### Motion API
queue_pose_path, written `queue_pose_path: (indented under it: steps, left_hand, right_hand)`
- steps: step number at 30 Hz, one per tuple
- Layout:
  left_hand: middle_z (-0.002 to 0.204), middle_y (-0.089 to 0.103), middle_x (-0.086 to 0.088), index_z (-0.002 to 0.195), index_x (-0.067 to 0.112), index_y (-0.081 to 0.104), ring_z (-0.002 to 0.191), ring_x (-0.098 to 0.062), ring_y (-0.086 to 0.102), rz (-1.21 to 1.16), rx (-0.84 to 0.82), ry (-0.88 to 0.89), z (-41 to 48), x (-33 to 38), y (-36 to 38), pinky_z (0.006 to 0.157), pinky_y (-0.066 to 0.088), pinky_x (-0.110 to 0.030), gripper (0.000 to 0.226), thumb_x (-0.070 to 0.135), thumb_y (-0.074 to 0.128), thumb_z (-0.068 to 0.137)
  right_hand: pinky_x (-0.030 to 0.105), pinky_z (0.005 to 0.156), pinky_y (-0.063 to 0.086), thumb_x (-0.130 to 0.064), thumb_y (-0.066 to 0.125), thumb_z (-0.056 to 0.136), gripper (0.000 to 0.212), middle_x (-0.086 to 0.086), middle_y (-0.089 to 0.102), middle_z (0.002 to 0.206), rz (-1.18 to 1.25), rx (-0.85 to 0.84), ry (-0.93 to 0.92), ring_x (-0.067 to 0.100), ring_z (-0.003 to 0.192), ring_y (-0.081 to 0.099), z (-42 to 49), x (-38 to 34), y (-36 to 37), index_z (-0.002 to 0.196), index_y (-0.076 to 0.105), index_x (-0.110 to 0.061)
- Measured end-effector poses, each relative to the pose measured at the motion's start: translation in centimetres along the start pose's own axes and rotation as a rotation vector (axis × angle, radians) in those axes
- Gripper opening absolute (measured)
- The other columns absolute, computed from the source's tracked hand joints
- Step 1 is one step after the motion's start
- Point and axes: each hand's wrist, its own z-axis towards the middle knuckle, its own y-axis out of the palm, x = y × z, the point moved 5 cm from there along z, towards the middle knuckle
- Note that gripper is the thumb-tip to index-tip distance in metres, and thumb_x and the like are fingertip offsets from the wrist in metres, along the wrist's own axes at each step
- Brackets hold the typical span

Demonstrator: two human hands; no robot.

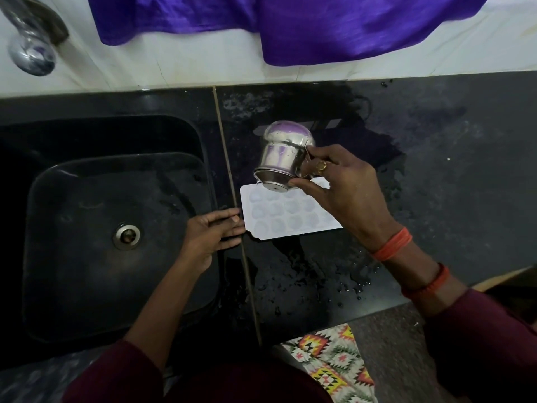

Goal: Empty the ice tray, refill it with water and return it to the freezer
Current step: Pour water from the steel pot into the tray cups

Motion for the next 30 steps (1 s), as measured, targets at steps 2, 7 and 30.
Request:
queue_pose_path:
  steps: [2, 7, 30]
  left_hand:
    - [0.09, 0.08, -0.006, 0.102, 0.018, 0.074, 0.084, -0.016, 0.077, 0.001, 0.002, 0.002, -0.02, 0.02, 0.02, 0.062, 0.061, -0.025, 0.014, 0.009, 0.068, 0.094]
    - [0.09, 0.08, -0.006, 0.104, 0.016, 0.074, 0.083, -0.015, 0.077, 0.001, 0.003, -0.001, -0.03, 0.03, 0.06, 0.062, 0.061, -0.024, 0.015, 0.008, 0.067, 0.095]
    - [0.091, 0.079, -0.007, 0.106, 0.014, 0.073, 0.081, -0.014, 0.077, -0.011, 0.013, 0.003, -0.14, 0.03, 0.15, 0.063, 0.062, -0.025, 0.015, 0.007, 0.067, 0.095]
  right_hand:
    - [0.045, 0.071, 0.062, -0.027, 0.082, 0.081, 0.025, 0.015, 0.07, 0.114, -0.003, 0.011, -0.012, 0.027, 0.089, 0.074, 0.01, -0.07, -0.07, 0.093, 0.078, -0.005]
    - [0.045, 0.071, 0.062, -0.028, 0.081, 0.083, 0.026, 0.015, 0.07, 0.115, -0.02, 0.008, -0.032, 0.028, 0.089, 0.074, -0.01, -0.13, -0.04, 0.094, 0.078, -0.005]
    - [0.044, 0.068, 0.063, -0.029, 0.08, 0.084, 0.028, 0.013, 0.068, 0.119, -0.113, -0.061, -0.078, 0.027, 0.089, 0.074, -0.69, 0.38, 0.72, 0.098, 0.077, -0.005]
